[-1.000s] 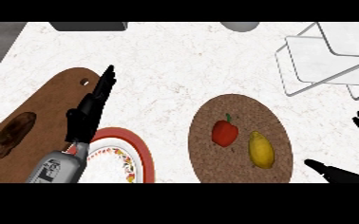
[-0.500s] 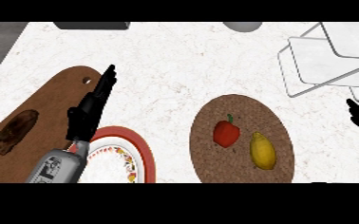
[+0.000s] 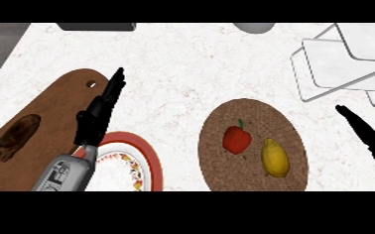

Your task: Pick the lemon from the placemat and place it in the tiered shelf

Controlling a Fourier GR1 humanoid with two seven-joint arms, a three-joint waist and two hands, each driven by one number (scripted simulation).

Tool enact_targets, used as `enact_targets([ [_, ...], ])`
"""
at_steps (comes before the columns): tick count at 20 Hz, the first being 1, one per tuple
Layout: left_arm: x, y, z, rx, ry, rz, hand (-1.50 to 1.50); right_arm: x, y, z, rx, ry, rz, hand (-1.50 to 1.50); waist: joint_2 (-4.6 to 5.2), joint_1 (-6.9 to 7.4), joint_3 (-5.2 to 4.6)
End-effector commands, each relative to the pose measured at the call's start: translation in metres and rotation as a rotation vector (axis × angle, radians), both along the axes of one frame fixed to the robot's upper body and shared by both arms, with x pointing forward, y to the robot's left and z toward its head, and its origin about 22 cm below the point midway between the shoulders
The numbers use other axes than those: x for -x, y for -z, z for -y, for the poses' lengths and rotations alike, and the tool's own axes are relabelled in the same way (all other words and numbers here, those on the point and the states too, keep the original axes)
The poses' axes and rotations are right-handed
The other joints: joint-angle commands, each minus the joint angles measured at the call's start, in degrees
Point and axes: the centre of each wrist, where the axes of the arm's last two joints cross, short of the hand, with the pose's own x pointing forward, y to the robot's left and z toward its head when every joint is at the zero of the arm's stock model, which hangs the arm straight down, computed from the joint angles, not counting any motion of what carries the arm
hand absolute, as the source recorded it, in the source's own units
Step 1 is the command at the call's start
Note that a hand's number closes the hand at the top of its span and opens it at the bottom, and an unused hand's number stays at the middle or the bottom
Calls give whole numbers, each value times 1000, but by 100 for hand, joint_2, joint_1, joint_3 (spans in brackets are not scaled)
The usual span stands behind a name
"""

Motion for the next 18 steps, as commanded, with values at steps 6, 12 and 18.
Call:
enact_targets([
  [6, -15, -19, -9, -18, -6, 24, 0, 8, -11, -45, 17, 5, 1, -150, -10, -34, 8],
  [12, 4, -3, -2, 2, 10, -7, 0, 3, 9, -57, 51, 41, 21, -150, -11, -28, 9],
  [18, -2, -9, -14, 1, -11, -6, 0, 8, 17, -64, 35, 38, 9, -150, -12, -41, 10],
])
